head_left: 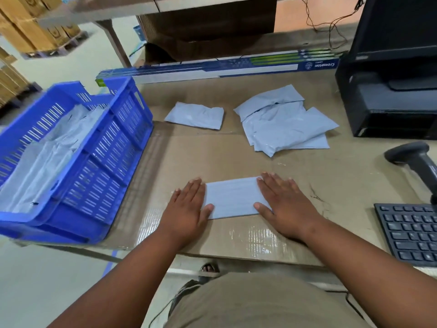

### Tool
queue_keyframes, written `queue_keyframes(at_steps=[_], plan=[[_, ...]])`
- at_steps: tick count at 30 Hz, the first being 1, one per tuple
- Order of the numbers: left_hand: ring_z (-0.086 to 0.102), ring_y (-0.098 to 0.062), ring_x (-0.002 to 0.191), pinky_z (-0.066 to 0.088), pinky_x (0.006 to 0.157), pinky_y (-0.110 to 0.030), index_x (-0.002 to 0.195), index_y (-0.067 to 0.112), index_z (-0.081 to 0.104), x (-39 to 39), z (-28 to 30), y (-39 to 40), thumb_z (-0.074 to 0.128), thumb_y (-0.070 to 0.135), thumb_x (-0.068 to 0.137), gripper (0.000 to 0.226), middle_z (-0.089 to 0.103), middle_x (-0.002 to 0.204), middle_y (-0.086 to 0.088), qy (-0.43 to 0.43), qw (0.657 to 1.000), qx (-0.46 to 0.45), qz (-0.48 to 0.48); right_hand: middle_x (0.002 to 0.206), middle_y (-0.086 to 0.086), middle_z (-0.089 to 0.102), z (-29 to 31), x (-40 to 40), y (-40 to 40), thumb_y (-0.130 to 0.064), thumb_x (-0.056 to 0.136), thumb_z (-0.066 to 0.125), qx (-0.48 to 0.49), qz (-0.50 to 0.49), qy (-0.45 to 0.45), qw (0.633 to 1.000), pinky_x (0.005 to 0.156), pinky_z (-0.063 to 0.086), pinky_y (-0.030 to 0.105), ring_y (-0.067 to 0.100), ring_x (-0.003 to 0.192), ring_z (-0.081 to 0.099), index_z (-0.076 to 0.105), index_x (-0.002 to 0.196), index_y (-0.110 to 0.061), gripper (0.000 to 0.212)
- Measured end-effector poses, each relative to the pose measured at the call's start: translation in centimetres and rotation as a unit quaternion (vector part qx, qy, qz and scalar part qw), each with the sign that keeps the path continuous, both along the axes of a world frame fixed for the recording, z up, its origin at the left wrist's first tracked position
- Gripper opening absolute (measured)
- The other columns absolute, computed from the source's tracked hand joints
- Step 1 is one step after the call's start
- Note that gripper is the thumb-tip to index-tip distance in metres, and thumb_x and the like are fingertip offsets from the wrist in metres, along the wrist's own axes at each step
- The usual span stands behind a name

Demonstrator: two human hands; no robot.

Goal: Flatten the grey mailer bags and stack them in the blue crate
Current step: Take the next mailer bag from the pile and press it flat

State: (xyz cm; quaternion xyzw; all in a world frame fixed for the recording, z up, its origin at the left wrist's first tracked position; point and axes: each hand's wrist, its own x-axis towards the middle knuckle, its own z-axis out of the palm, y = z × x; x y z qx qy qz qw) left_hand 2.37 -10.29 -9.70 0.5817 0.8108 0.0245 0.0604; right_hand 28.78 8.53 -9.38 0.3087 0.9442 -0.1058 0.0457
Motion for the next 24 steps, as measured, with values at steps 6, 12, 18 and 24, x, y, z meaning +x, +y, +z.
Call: queue_keyframes(at_steps=[6, 12, 18, 24], plan=[[-0.01, -0.025, 0.164, 0.005, 0.129, -0.059, 0.168, 0.01, 0.011, 1.1, 1.5, -0.1, 0.016, 0.06, 0.105, 0.081, -0.004, 0.177, -0.011, 0.054, 0.997, 0.012, 0.06, 0.178, 0.003, 0.0, 1.6, -0.7, -0.3, -0.066, 0.099, 0.002, 0.022, -0.049, 0.019, 0.998, 0.131, -0.005, 0.051, 0.02, 0.163, -0.01, 0.012, 0.169, -0.016, 0.087], [0.029, -0.03, 0.158, 0.027, 0.127, -0.055, 0.163, 0.011, 0.035, 4.3, 0.6, 3.6, 0.031, 0.036, 0.107, 0.061, 0.032, 0.171, -0.011, 0.021, 0.994, 0.044, -0.097, 0.178, 0.006, 0.002, 1.7, -6.2, -3.3, -0.029, 0.113, 0.032, -0.037, 0.095, 0.097, 0.99, 0.127, -0.01, 0.032, 0.019, 0.164, -0.004, 0.008, 0.169, -0.012, 0.064], [0.026, -0.025, 0.16, 0.027, 0.127, -0.051, 0.165, 0.01, 0.032, 1.6, -0.4, 1.5, 0.032, 0.054, 0.11, 0.07, 0.028, 0.172, -0.01, 0.017, 0.995, 0.051, -0.085, 0.178, 0.003, -0.001, -0.3, -4.5, -2.6, -0.068, 0.102, 0.015, 0.017, 0.092, 0.035, 0.995, 0.131, -0.006, 0.041, 0.019, 0.164, -0.005, 0.005, 0.17, -0.02, 0.084], [0.006, -0.012, 0.163, 0.013, 0.131, -0.044, 0.169, 0.021, 0.018, -0.7, 0.5, -0.9, 0.017, 0.072, 0.101, 0.085, 0.009, 0.177, 0.004, -0.018, 1.0, 0.003, -0.016, 0.176, -0.002, -0.015, -0.3, -2.5, -1.4, -0.073, 0.1, 0.005, 0.009, 0.019, 0.013, 1.0, 0.132, -0.003, 0.045, 0.016, 0.162, -0.017, -0.002, 0.169, -0.02, 0.088]])
